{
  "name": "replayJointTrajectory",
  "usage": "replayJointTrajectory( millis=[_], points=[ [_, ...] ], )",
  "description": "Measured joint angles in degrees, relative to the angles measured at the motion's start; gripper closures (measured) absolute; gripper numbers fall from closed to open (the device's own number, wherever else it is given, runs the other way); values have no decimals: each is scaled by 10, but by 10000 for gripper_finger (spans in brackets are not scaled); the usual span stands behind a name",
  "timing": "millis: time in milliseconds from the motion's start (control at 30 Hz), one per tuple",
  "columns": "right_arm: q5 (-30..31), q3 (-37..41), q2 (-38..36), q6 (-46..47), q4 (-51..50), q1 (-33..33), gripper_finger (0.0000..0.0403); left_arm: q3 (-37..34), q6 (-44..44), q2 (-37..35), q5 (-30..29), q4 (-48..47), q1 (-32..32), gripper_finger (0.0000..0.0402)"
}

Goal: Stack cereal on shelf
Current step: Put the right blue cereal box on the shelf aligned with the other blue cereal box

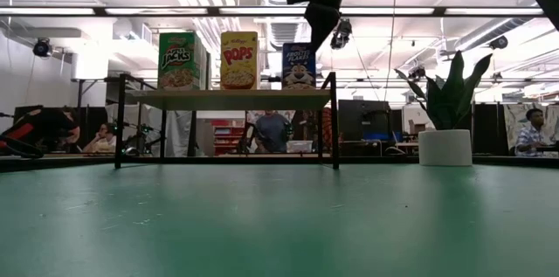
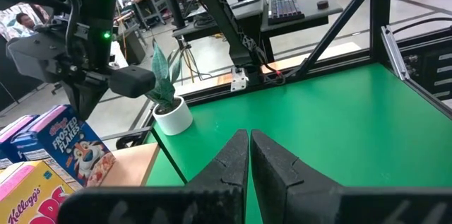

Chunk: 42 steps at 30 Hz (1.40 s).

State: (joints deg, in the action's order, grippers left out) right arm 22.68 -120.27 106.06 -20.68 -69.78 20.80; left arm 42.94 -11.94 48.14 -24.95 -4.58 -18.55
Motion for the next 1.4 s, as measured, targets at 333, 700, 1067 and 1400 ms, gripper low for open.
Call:
replayJointTrajectory(
  millis=[333, 700, 1067, 1400],
  points=[
    [16, 0, 0, -7, 1, 0, 390, 0, 0, 0, 0, 0, 0, 402],
    [23, 0, 0, 7, -15, -9, 390, 0, 0, 0, 0, -2, 0, 402],
    [24, -5, -13, 57, -102, -2, 390, 0, 0, 0, 0, -8, 0, 402],
    [22, -3, -13, 26, -21, 36, 390, 0, -1, 0, 0, -7, 0, 402]
  ],
)
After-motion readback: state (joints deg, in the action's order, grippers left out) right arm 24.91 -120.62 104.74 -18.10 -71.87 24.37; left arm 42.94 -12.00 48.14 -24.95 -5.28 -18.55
